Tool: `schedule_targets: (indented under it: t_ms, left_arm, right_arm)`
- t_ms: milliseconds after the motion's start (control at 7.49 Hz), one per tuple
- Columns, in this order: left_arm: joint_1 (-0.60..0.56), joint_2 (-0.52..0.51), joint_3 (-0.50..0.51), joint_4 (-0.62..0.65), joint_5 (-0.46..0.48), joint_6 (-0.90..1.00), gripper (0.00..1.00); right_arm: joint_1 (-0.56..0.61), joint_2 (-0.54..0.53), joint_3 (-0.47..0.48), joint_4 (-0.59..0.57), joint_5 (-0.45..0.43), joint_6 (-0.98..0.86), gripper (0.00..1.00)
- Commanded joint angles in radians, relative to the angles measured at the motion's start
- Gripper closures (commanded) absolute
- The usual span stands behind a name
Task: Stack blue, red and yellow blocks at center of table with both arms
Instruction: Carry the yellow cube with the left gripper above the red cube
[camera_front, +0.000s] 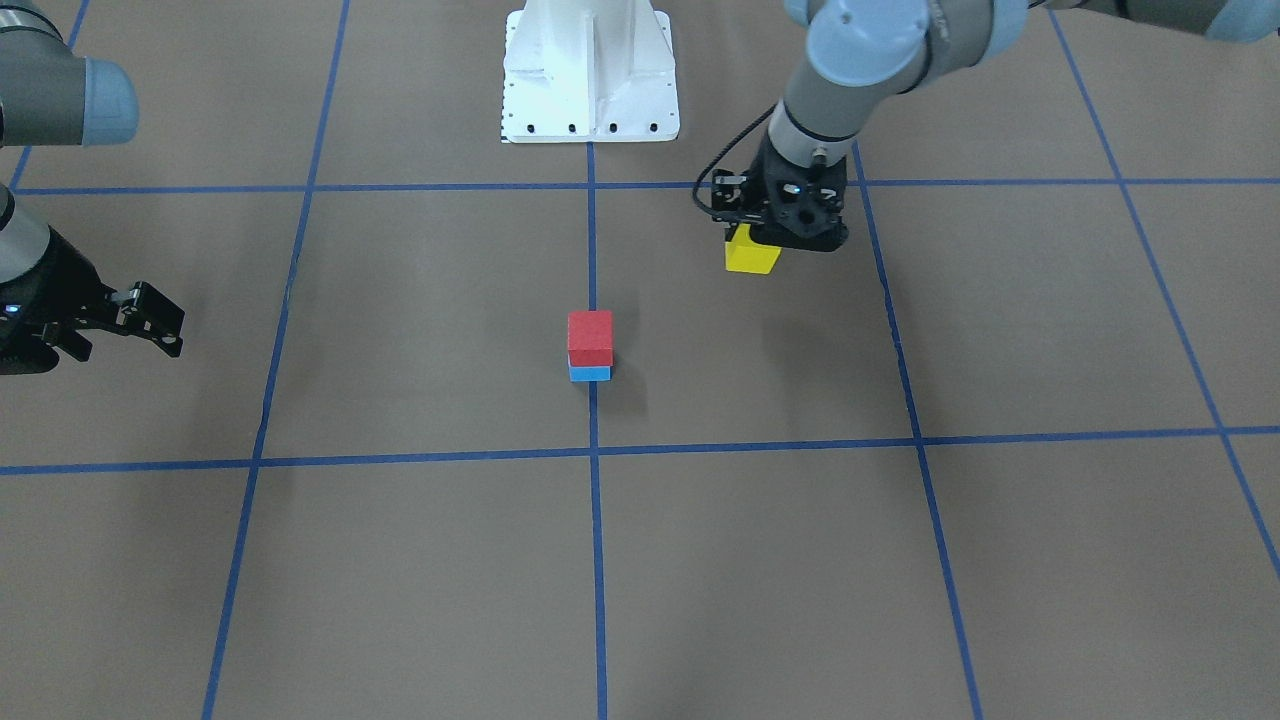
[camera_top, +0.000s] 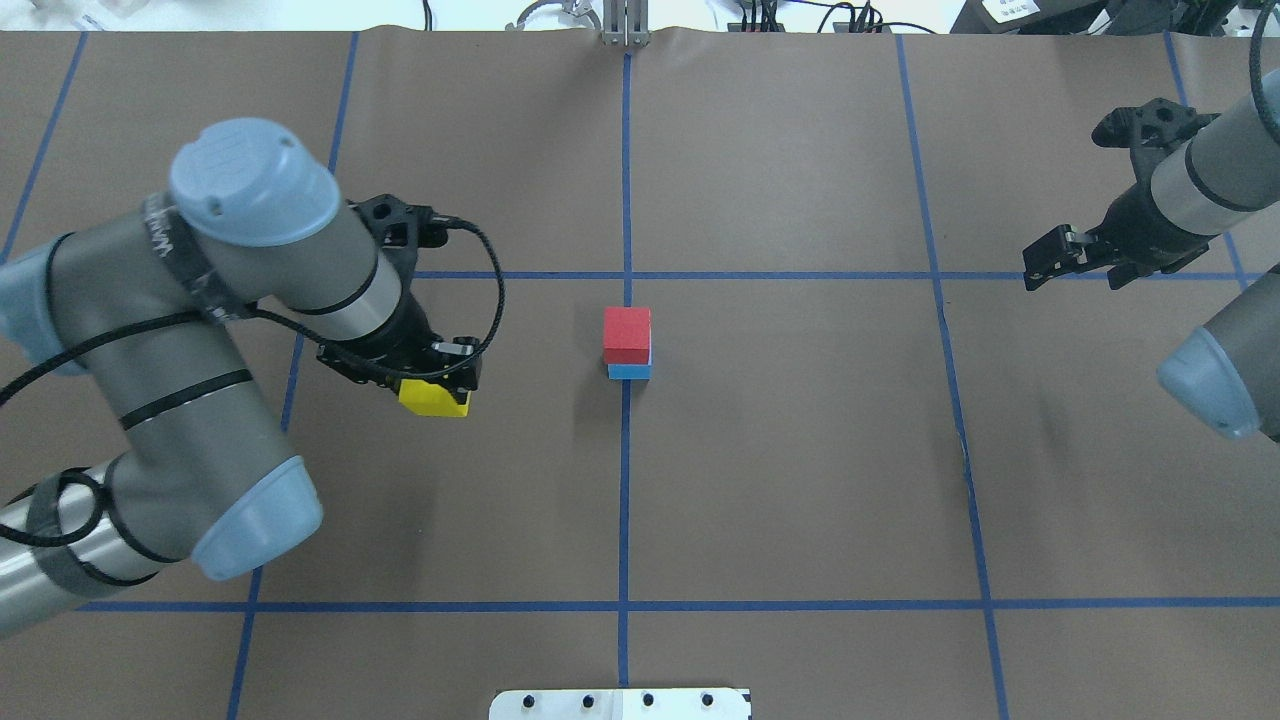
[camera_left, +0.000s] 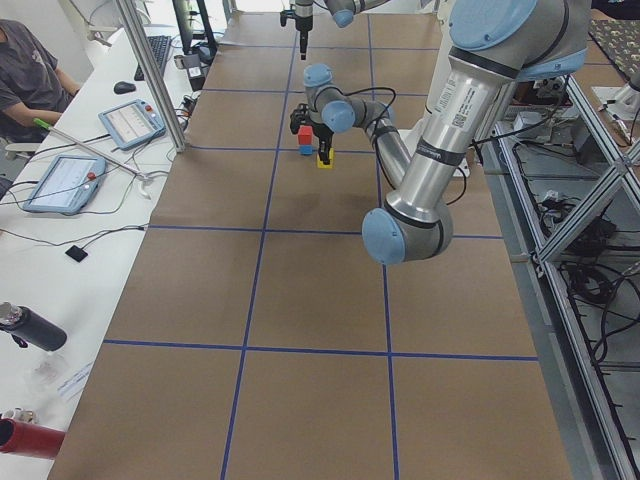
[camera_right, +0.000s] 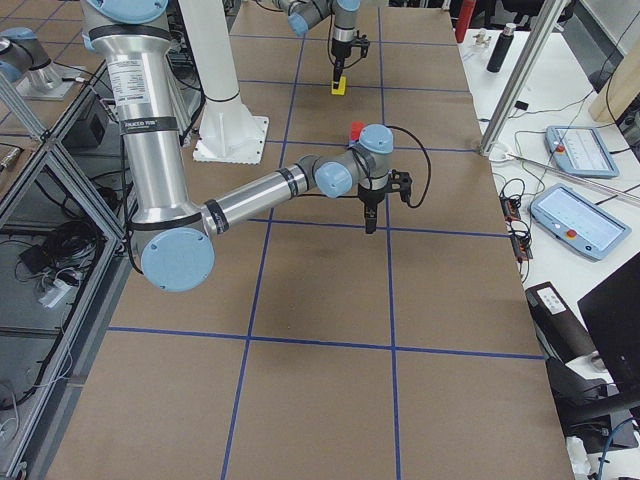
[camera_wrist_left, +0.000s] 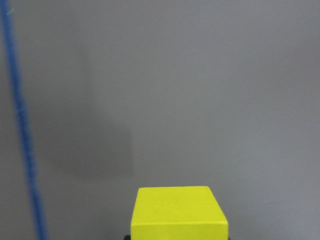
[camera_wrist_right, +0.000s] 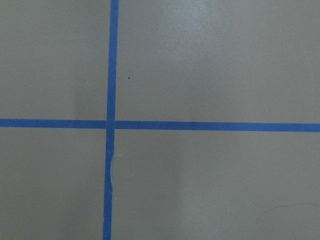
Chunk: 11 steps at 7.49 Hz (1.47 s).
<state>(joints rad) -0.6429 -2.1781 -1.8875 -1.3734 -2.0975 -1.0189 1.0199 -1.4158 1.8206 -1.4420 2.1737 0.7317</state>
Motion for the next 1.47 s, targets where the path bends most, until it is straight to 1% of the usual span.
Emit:
schedule_targets:
  t_ms: [0,134,267,401,534,1336]
  left_arm:
    - [0.006,-0.200,0.138,0.065,0.051,-0.033,1.00]
    - [0.011,-0.323,0.272,0.065,0.066,-0.059,1.00]
    - [0.015,-0.407,0.386,0.065,0.080,-0.076,1.00]
    - [0.037,-0.434,0.416,0.063,0.102,-0.076,1.00]
    - [0.043,-0.431,0.421,0.060,0.125,-0.070,1.00]
    - [0.051,-0.448,0.493,0.017,0.126,-0.079,1.00]
  right_arm:
    - [-0.001,0.000,0.000,0.000,0.000,0.000,0.00]
    - [-0.001,0.000,0.000,0.000,0.000,0.000,0.00]
    - [-0.001,0.000,-0.001,0.000,0.000,0.000,0.00]
    - [-0.001,0.002,-0.001,0.000,0.000,0.000,0.00]
    - [-0.001,0.002,-0.003,0.000,0.000,0.000,0.00]
    - [-0.003,0.002,-0.012,0.000,0.000,0.000,0.00]
